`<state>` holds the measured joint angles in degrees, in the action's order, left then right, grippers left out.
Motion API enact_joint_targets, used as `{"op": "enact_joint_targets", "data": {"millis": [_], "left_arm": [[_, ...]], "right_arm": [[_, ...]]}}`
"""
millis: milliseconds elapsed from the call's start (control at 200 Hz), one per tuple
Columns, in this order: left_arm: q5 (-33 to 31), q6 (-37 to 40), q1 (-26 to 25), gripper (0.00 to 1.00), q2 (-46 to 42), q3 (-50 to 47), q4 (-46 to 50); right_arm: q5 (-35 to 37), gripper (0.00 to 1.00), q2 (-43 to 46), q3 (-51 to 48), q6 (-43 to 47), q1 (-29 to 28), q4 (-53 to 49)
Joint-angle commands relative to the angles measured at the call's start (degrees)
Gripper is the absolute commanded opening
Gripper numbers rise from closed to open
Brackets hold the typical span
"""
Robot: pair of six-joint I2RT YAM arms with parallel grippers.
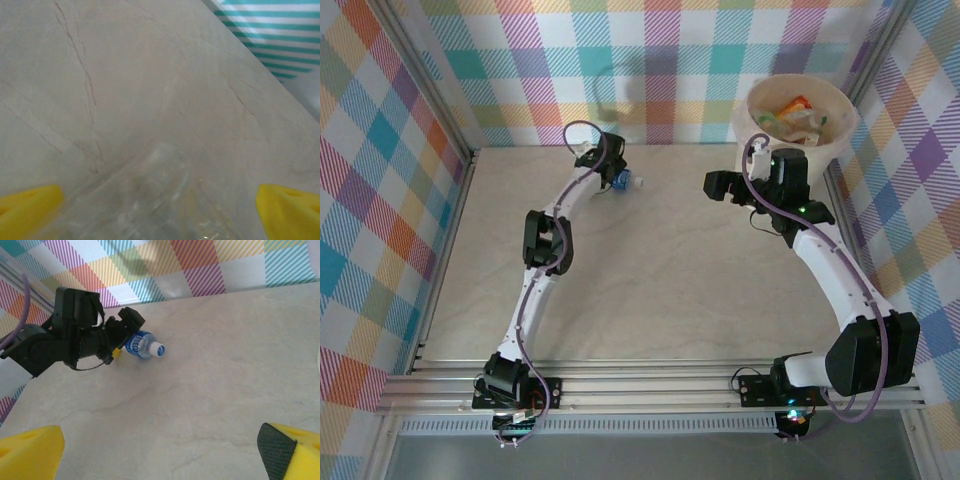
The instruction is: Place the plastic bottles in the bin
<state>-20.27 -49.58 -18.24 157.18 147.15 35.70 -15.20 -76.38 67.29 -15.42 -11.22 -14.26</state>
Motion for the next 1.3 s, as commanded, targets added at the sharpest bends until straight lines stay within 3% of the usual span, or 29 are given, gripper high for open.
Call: {"op": "enact_joint_targets", "data": {"millis": [0,280,465,940,1095,1300], "left_arm": [[5.38,3.08,0.75,0.94,2.52,3.58,-0.63],[11.46,5.15,0.58,0.8,0.05,-0.73,0.86],[14.15,6.14,-0.38,0.69,-9.51,-20.22,-8.31],[18.47,1.54,-6.26,0.57,-33.27,-63.22,-34.35],[18.49,0.59,-9.09,0.53,-42.34,-72.92,-40.67],[21.72,3.18,-13.05,0.52,-50.46,-77.96,-43.82]], "right_arm": [[0.37,1.0,-0.26,1.95,0.66,-0.29,-0.55],[1.05,1.0,0.95,1.28,1.09,-0.29,-1.58],[-0.62,1.0,2.6,-2.07,-0.25,-0.38,0.58],[-6.26,1.0,7.64,-14.78,-6.78,-2.11,8.73],[-4.5,1.0,8.17,-18.76,-13.28,-2.22,12.67],[-14.52,1.0,5.26,-20.62,-15.53,-2.27,19.51]]}}
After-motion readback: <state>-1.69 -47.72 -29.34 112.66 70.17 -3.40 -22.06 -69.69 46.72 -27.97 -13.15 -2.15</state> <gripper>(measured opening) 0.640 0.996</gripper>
